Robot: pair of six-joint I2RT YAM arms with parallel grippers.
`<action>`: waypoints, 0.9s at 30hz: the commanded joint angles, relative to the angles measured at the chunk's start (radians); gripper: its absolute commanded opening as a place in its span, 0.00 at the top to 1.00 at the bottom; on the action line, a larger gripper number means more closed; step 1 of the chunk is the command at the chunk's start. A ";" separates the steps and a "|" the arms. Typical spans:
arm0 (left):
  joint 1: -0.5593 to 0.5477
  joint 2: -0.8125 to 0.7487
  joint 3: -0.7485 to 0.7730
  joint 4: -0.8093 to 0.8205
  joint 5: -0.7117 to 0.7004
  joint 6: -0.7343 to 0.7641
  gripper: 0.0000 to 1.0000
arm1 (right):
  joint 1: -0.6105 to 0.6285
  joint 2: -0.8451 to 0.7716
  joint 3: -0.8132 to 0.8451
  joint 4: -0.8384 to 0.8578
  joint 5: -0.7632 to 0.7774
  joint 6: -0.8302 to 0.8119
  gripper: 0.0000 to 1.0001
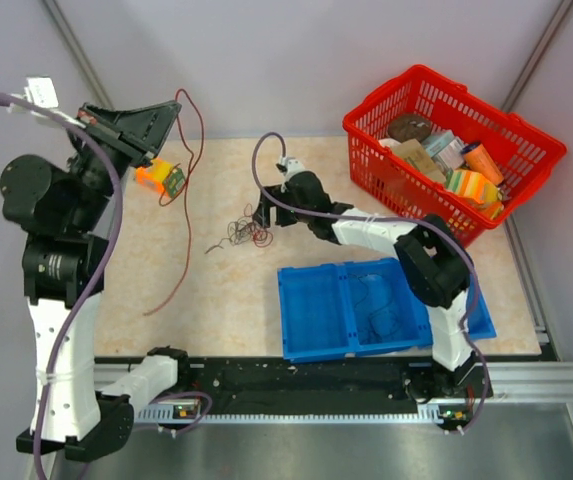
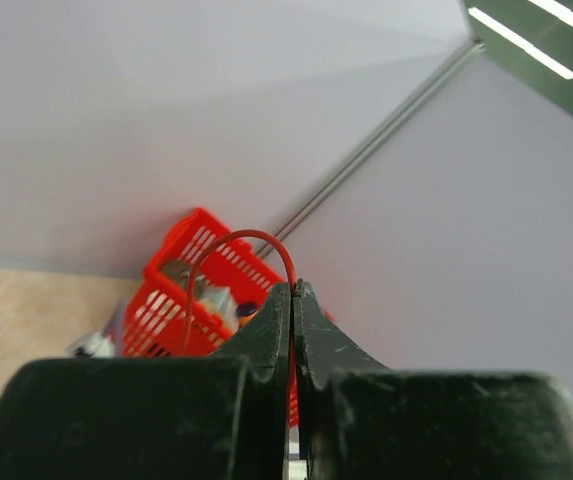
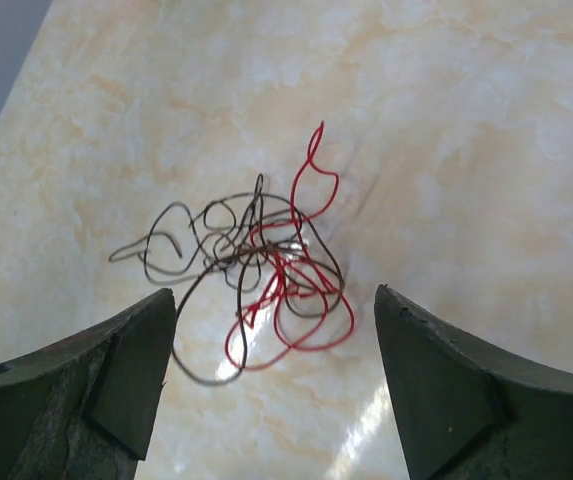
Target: Untangle the cables
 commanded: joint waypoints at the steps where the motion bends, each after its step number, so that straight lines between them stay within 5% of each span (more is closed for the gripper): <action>1: -0.001 0.017 -0.034 -0.113 -0.075 0.104 1.00 | -0.033 -0.241 -0.067 -0.017 -0.002 -0.139 0.20; 8: -0.001 0.008 -0.093 -0.198 -0.050 0.126 1.00 | -0.036 -0.595 -0.391 0.395 -0.278 -0.196 0.19; 13: -0.001 0.005 -0.152 -0.166 0.037 -0.007 1.00 | 0.016 -0.665 -0.460 0.640 -0.412 -0.114 0.18; 19: -0.001 -0.004 -0.228 -0.080 0.137 -0.162 1.00 | 0.183 -0.622 -0.333 0.474 -0.103 -0.293 0.19; 27: -0.003 -0.032 -0.229 -0.080 0.183 -0.188 1.00 | 0.194 -0.553 -0.270 0.447 -0.084 -0.344 0.26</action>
